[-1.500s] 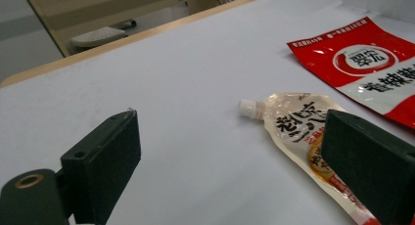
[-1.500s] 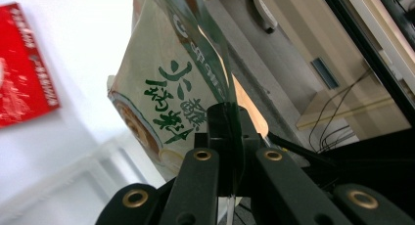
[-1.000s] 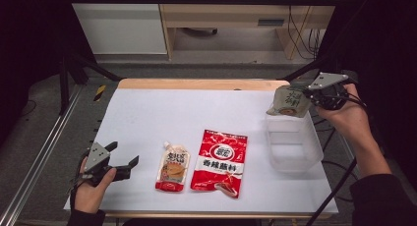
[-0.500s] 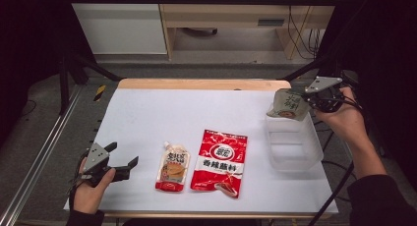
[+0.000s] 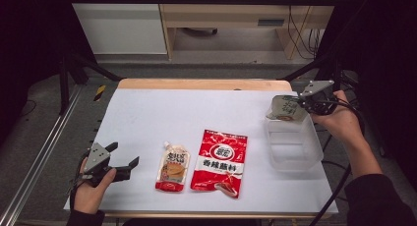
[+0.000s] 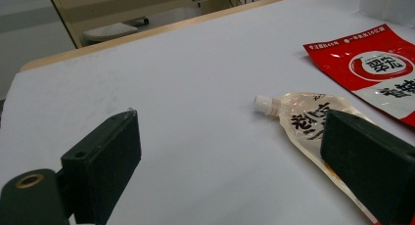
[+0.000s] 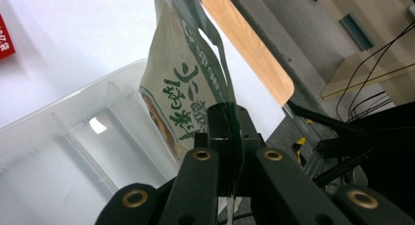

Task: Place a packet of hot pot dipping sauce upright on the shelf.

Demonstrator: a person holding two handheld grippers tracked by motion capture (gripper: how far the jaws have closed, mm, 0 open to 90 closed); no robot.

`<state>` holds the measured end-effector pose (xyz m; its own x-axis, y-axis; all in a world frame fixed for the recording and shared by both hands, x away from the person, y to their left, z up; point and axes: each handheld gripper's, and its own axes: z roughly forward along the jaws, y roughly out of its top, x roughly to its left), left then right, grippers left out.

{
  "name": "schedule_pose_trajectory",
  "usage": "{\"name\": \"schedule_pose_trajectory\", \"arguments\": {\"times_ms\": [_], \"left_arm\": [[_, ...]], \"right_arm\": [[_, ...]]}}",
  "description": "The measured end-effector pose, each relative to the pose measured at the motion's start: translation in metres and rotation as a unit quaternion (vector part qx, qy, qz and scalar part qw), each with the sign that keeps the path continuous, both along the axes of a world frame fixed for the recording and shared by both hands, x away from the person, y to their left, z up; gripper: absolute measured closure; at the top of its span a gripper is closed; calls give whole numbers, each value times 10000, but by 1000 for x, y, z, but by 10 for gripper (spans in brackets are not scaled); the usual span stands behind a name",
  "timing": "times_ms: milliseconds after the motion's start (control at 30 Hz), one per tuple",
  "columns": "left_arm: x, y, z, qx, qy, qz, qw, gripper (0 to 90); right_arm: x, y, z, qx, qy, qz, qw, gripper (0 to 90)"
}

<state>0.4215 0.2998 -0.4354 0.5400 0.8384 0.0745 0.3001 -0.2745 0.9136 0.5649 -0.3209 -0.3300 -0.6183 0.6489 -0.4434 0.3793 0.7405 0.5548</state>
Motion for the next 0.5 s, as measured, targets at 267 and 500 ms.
{"name": "schedule_pose_trajectory", "arguments": {"times_ms": [267, 500], "left_arm": [[0, -2, -1, 57, 13, -41, 10000, 80], [1, -2, 0, 39, 7, -45, 10000, 80]], "right_arm": [[11, 10, -16, -16, 91, -84, 9999, 900], [15, 6, -20, 269, -36, -463, 9986, 866]]}}
